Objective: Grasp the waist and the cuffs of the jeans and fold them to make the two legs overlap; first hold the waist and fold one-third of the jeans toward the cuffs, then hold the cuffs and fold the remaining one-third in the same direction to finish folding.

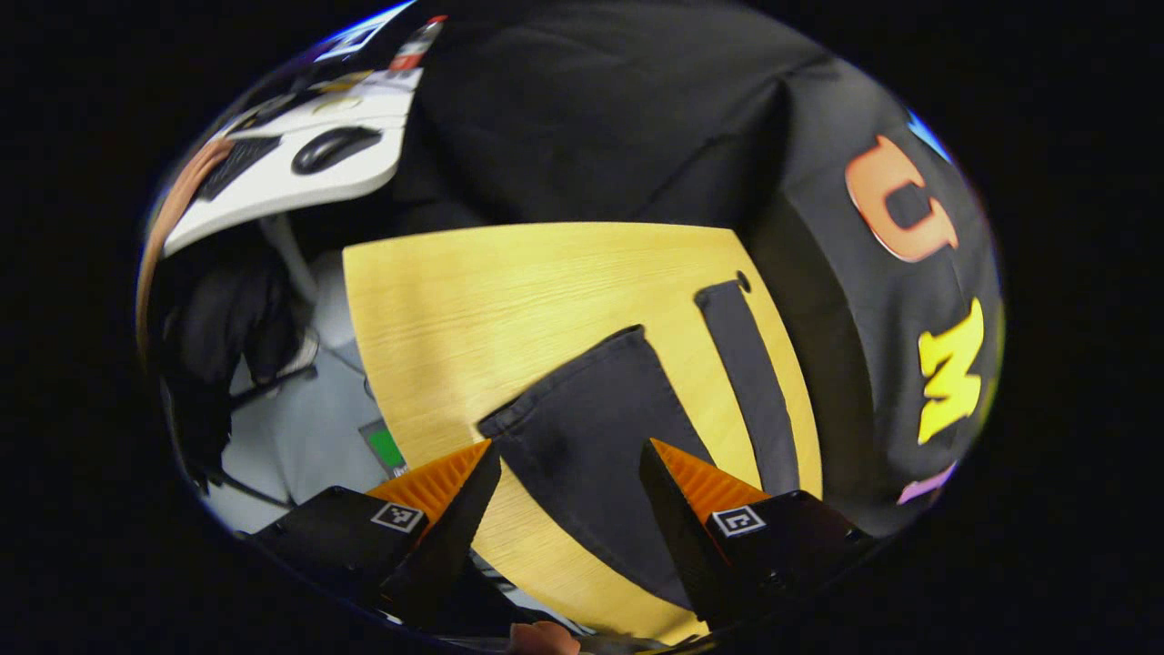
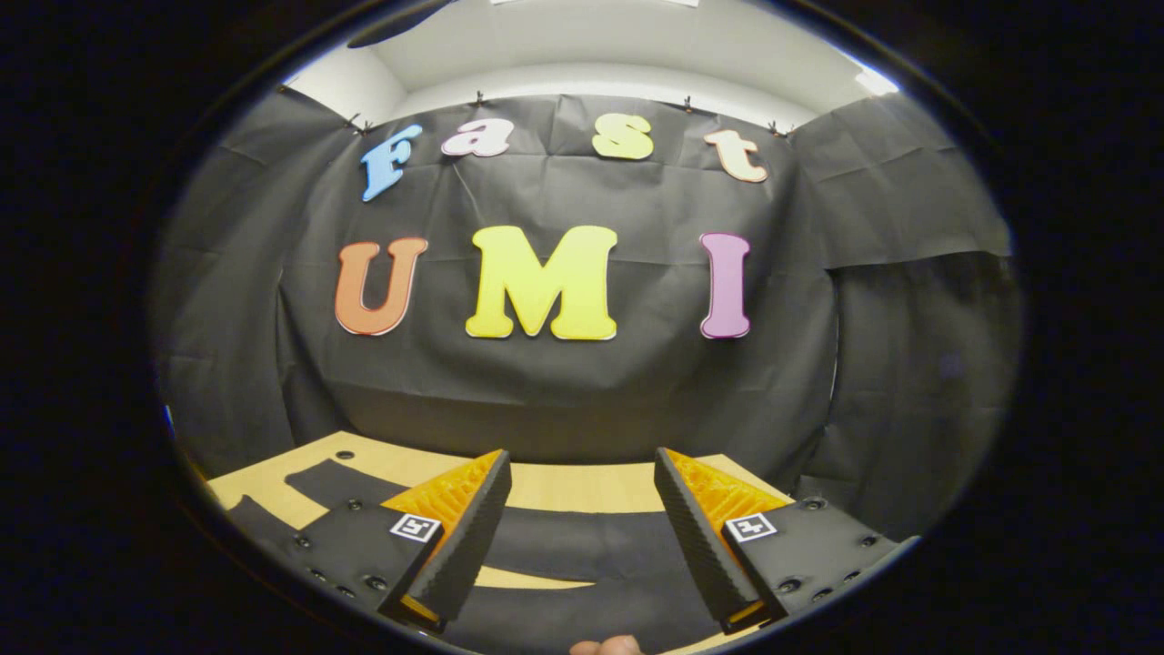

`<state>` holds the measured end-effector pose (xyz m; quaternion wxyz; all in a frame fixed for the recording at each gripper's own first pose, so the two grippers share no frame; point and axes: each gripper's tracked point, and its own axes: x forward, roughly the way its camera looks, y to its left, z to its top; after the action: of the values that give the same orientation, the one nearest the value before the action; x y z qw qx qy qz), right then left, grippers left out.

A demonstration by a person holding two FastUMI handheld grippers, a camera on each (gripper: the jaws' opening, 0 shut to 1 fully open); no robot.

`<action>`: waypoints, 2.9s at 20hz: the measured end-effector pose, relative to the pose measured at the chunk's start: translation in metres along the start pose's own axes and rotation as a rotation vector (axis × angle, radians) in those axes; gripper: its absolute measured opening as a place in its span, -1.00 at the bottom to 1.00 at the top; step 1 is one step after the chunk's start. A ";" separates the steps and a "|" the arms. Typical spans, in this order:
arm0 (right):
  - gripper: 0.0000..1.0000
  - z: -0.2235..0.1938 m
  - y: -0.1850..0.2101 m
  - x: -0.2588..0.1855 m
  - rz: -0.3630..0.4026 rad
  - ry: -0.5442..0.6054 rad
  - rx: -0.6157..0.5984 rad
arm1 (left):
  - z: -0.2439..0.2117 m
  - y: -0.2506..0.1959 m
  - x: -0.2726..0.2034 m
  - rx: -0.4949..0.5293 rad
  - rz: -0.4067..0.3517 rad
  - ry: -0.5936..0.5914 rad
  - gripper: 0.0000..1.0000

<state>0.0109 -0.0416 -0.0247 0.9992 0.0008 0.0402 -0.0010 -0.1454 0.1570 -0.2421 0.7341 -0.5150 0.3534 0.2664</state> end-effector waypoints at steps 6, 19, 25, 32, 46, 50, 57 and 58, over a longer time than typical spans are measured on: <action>0.96 -0.003 -0.014 0.002 -0.038 0.025 -0.014 | 0.011 0.020 0.023 -0.185 0.021 0.051 1.00; 0.93 -0.013 -0.089 0.005 -0.202 0.060 -0.040 | 0.027 -0.006 0.047 -0.203 -0.071 0.027 0.92; 0.95 -0.043 -0.139 0.002 -0.296 0.148 0.061 | 0.019 0.003 0.057 -0.244 -0.042 0.043 -0.48; 0.98 -0.152 -0.244 0.005 -0.428 0.595 0.540 | 0.018 0.004 0.059 -0.300 -0.066 0.073 -0.75; 0.83 -0.247 -0.291 0.024 -0.598 1.030 0.739 | 0.018 0.005 0.060 -0.337 -0.066 0.094 -0.75; -0.54 -0.253 -0.297 0.023 -0.620 1.069 0.617 | 0.018 0.003 0.060 -0.351 -0.084 0.102 -0.75; -0.78 -0.250 -0.299 0.026 -0.589 0.981 0.757 | 0.020 -0.003 0.060 -0.315 -0.079 0.140 -0.83; -0.79 -0.244 -0.300 0.027 -0.582 0.958 0.798 | 0.024 -0.010 0.057 -0.320 -0.098 0.141 -0.84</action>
<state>0.0172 -0.3413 -0.2707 0.7536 0.3580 0.4726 -0.2838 -0.0968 0.1779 -0.2765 0.6284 -0.6591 0.3317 0.2465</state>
